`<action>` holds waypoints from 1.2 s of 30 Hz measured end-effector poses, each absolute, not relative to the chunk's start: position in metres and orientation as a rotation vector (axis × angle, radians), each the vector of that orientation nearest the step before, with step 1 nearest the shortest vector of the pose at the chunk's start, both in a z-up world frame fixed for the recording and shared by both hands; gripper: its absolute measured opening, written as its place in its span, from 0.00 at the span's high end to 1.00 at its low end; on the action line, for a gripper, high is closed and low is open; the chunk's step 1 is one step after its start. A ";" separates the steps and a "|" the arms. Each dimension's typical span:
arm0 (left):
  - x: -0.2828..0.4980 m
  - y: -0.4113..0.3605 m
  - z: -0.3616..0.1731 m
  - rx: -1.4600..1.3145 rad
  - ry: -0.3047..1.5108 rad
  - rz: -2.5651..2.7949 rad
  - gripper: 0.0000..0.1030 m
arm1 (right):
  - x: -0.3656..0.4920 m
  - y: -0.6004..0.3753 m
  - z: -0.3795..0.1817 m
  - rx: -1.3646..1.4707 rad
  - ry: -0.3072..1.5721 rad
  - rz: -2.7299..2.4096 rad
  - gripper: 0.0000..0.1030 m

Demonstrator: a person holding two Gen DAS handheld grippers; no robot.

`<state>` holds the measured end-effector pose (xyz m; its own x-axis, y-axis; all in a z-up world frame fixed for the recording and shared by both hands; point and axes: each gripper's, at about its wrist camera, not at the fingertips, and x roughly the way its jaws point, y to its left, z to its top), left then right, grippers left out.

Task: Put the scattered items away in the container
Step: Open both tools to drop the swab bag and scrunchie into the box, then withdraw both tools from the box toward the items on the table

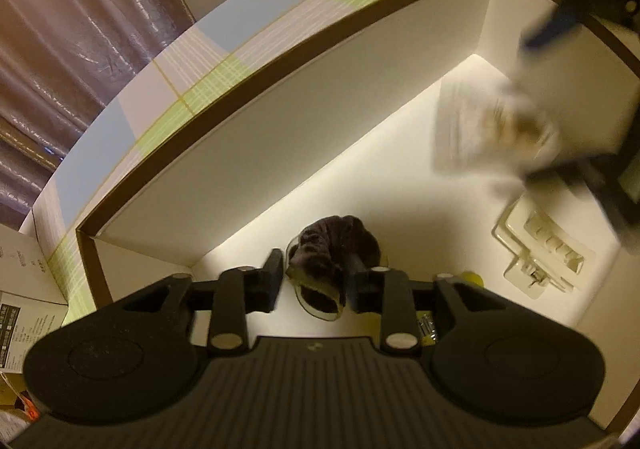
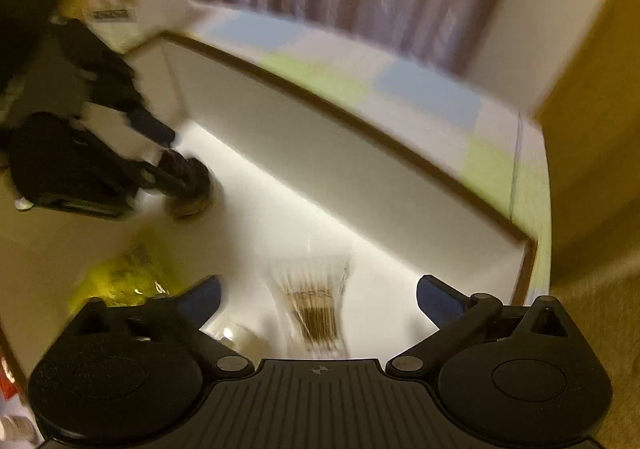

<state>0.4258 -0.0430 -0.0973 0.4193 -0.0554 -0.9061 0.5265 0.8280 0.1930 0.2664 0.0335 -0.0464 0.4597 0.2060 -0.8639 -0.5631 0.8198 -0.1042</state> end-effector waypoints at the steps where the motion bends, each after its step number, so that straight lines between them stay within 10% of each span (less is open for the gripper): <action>1: 0.426 -0.042 -0.096 0.492 1.081 -0.379 0.65 | 0.266 0.034 -0.045 -0.409 0.995 0.489 0.00; 6: 0.423 -0.039 -0.088 0.492 1.056 -0.367 0.35 | 0.262 0.034 -0.042 -0.406 1.002 0.481 0.00; 36: 0.353 -0.038 -0.048 0.451 1.028 -0.297 0.16 | 0.188 0.026 -0.005 -0.325 0.993 0.383 0.00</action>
<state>0.3532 -0.0384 -0.0476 0.4894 -0.0274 -0.8716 0.4413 0.8699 0.2204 0.1884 0.0260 -0.0055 0.4896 0.1631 -0.8566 -0.4538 0.8865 -0.0906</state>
